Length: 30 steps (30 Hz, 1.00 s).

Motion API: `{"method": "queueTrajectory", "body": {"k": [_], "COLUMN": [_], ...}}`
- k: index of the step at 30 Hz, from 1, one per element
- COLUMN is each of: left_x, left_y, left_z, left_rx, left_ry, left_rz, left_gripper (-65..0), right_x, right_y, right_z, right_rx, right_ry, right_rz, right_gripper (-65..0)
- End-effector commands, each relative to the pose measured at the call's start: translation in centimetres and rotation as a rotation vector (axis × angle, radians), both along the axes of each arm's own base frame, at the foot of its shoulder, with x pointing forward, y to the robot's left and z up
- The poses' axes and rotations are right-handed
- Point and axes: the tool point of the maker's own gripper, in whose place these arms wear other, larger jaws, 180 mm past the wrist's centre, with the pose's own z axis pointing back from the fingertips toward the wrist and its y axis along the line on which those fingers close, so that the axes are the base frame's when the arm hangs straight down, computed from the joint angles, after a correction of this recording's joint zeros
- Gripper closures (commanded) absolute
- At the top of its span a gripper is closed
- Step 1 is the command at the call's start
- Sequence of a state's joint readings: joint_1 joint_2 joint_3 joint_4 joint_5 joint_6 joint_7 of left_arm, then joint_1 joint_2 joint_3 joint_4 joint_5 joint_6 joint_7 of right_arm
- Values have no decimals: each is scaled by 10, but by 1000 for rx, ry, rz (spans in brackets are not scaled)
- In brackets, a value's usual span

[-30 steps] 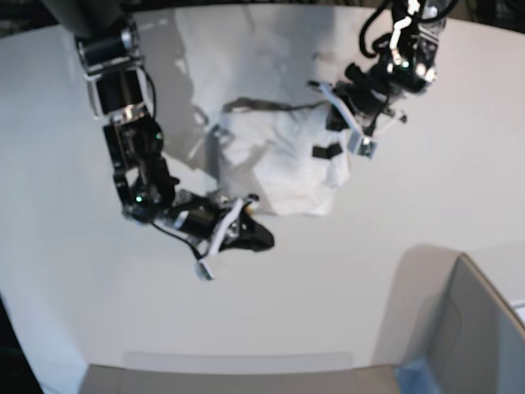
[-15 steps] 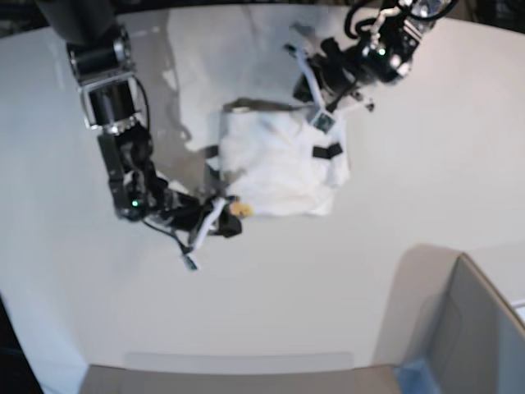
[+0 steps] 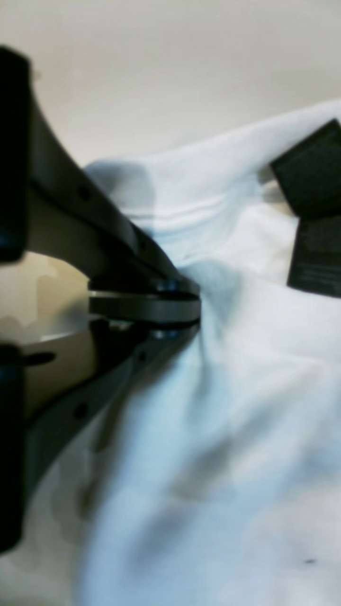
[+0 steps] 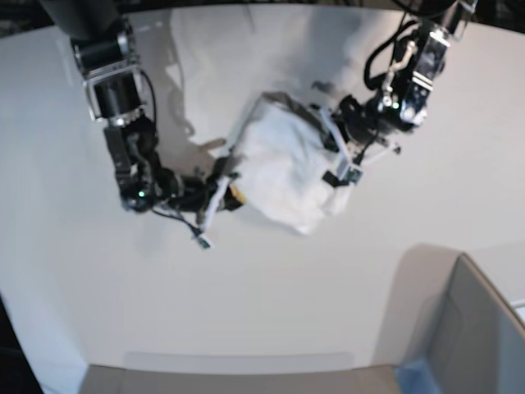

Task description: Layout the t-shirt on the table in an organized manner, then fold the t-shirt properly

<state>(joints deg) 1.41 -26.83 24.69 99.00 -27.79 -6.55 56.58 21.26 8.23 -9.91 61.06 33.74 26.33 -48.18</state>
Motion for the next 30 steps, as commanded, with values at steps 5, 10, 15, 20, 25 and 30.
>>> {"method": "queueTrajectory", "body": {"k": [5,10,15,20,25,30], "left_x": [26,54,71,82,83,97], "left_y": [15,21,15,13,10,42], "left_z": [5,17,31,40,47,88], "left_rx": [36,47,33,27,18,-17], "left_ry": [-33,-74,-115,-141,-162,-271], "left_rz": [31,48,50,52,46,161], "left_gripper": [-11,-11,-12,-12,-12,-12], "right_x": [-18,-45,-73,-86,-92,-92], "right_y": [11,19,34,47,62,65], "right_z": [12,9,3,0,2,21], "right_rx": [1,-4,-10,-8,20,33], "right_ry": [-39,-27,-15,-6,-2,-66], "right_rz": [114,157,228,273,289,301], "right_gripper": [0,0,0,0,0,0]}}
